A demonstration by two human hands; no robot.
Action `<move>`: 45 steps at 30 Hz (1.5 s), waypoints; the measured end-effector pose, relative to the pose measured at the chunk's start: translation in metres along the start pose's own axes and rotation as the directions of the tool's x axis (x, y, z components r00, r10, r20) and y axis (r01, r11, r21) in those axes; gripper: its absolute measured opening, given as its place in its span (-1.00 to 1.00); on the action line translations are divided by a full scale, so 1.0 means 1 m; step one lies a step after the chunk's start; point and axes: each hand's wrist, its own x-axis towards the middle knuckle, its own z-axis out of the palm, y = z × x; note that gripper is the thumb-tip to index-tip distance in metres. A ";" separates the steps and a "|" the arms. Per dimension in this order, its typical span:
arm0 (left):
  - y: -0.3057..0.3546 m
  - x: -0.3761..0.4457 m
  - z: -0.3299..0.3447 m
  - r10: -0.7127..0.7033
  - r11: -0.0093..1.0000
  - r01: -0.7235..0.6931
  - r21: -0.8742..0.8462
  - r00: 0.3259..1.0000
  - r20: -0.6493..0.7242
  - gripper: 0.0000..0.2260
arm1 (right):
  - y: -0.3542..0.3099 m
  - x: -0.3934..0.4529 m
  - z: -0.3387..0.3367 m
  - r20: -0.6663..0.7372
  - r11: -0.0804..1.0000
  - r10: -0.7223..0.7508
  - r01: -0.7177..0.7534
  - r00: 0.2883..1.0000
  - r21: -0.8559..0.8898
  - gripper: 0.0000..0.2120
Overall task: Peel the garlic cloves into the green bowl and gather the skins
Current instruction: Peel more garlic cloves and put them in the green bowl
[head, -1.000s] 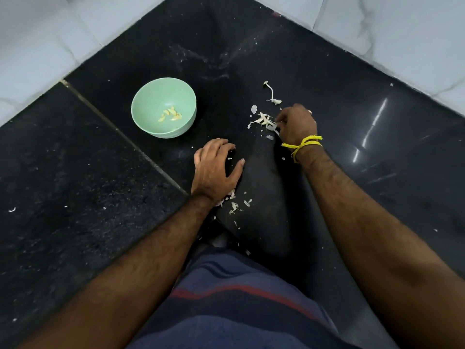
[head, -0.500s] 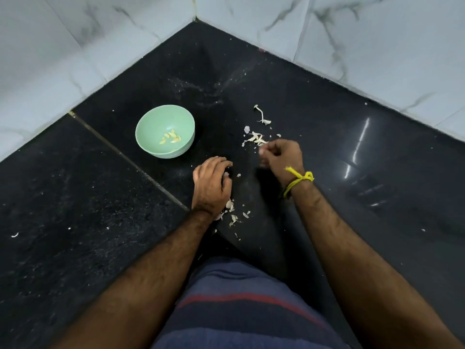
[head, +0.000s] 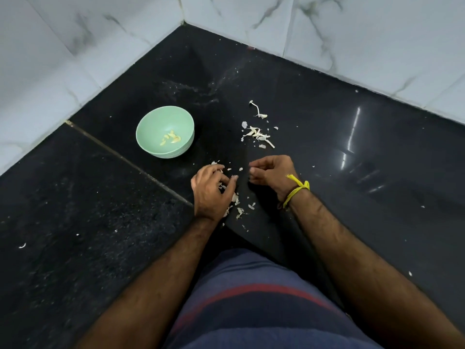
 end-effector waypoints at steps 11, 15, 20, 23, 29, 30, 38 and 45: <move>-0.004 0.001 0.003 0.031 0.999 -0.031 0.015 0.999 -0.011 -0.89 | 0.003 -0.002 0.013 -0.022 0.992 0.011 -0.013 1.000 -0.127 -0.93; -0.005 0.001 0.004 0.021 1.000 -0.021 0.007 1.000 -0.023 -0.89 | 0.005 -0.003 0.013 0.000 0.956 -0.018 0.017 1.000 -0.292 -0.92; -0.009 -0.001 0.007 0.029 1.000 -0.029 0.005 0.999 -0.034 -0.88 | 0.010 -0.004 0.015 0.003 0.886 -0.070 0.064 0.998 -0.460 -0.85; -0.009 -0.001 0.008 0.039 0.999 -0.038 0.018 0.998 -0.045 -0.88 | 0.008 -0.002 0.016 0.012 0.823 -0.102 0.092 0.995 -0.561 -0.88; -0.007 0.000 0.007 0.053 0.998 -0.052 0.039 0.998 -0.018 -0.90 | -0.004 0.001 0.025 0.065 0.571 -0.079 0.098 0.995 -0.815 -0.87; -0.007 0.000 0.006 0.058 0.997 -0.057 0.042 0.998 -0.013 -0.90 | -0.005 0.002 0.027 0.061 0.557 -0.077 0.093 0.995 -0.825 -0.92; -0.007 -0.001 0.006 0.050 0.997 -0.050 0.059 0.999 -0.006 -0.91 | -0.010 0.013 0.026 0.102 0.494 -0.006 0.091 0.995 -0.865 -0.92; -0.007 -0.002 0.006 0.038 0.997 -0.038 0.065 0.999 -0.006 -0.90 | -0.023 0.021 0.032 0.100 0.434 0.060 0.064 0.993 -0.898 -0.76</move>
